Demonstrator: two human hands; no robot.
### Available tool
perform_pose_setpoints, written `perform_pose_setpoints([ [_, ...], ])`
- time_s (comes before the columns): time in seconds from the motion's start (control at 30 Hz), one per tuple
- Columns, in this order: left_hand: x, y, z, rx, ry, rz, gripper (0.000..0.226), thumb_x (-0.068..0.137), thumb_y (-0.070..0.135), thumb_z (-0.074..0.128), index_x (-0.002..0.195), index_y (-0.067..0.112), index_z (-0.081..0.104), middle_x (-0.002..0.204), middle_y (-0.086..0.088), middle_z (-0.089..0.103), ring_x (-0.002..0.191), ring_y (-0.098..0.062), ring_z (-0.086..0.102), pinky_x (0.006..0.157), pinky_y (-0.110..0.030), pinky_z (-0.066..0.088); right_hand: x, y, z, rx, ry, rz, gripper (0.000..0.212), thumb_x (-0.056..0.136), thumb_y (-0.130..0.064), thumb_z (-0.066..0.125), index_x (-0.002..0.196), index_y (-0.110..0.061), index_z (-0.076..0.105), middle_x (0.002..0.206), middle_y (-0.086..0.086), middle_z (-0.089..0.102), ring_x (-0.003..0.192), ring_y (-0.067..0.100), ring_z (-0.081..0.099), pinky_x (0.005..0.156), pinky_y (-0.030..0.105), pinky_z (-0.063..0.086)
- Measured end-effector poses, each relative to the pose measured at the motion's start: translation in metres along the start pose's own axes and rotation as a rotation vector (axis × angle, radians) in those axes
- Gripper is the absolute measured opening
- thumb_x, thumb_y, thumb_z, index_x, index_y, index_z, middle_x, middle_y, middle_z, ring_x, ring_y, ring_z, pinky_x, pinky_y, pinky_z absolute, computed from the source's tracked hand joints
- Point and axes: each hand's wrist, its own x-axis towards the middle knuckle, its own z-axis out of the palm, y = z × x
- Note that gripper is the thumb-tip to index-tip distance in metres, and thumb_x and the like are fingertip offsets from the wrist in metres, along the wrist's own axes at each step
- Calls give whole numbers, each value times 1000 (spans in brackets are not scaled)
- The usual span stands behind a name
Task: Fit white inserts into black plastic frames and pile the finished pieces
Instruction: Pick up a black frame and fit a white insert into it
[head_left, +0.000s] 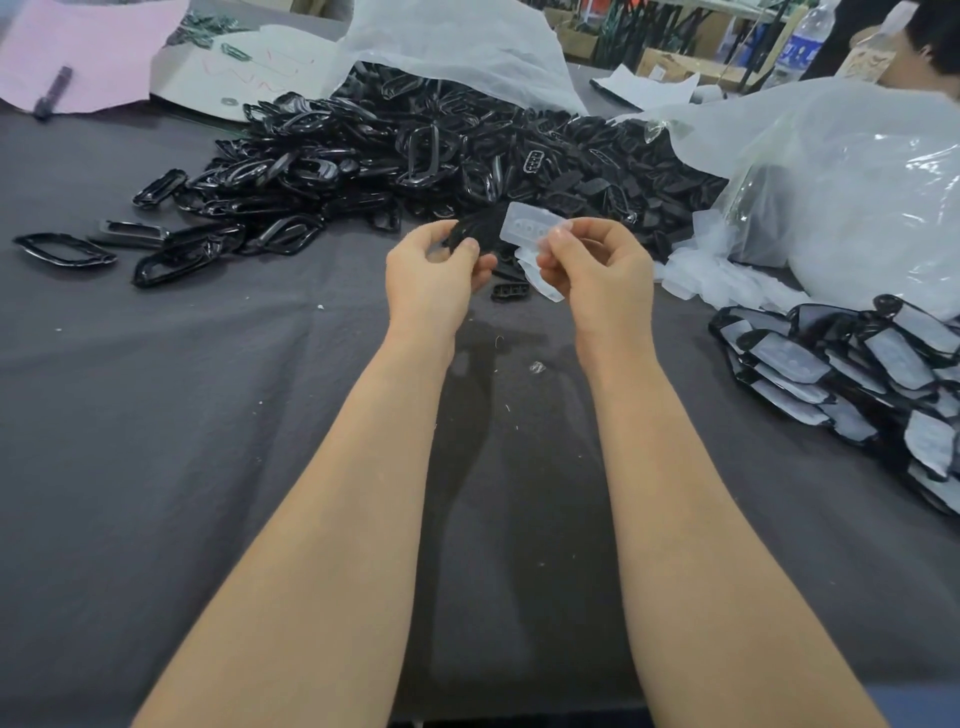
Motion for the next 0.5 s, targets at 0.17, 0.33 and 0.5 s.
perform_pose_setpoints([
  [0.17, 4, 9, -9, -404, -37, -212, 13, 96, 4, 55, 88, 12, 62, 79, 0, 71, 69, -2, 66, 68, -14, 54, 2, 4, 1, -47, 28, 49, 14, 87, 0, 61, 81, -12, 57, 74, 4, 65, 59, 4, 62, 64, 19, 53],
  [0.33, -1, 7, -1, -167, -185, -154, 18, 96, 8, 57, 83, 20, 62, 82, 6, 63, 74, -3, 56, 72, -20, 46, 2, 5, 2, -86, -8, 56, 16, 88, 0, 59, 81, -14, 57, 73, 2, 67, 58, 3, 63, 64, 19, 55],
  [0.5, -2, 6, -1, -43, -232, -116, 17, 97, 7, 54, 88, 15, 65, 87, 3, 66, 80, -6, 61, 80, -23, 53, 1, 5, 2, -112, -62, 62, 16, 90, -2, 58, 83, -16, 57, 72, -2, 66, 60, 2, 63, 65, 19, 53],
])
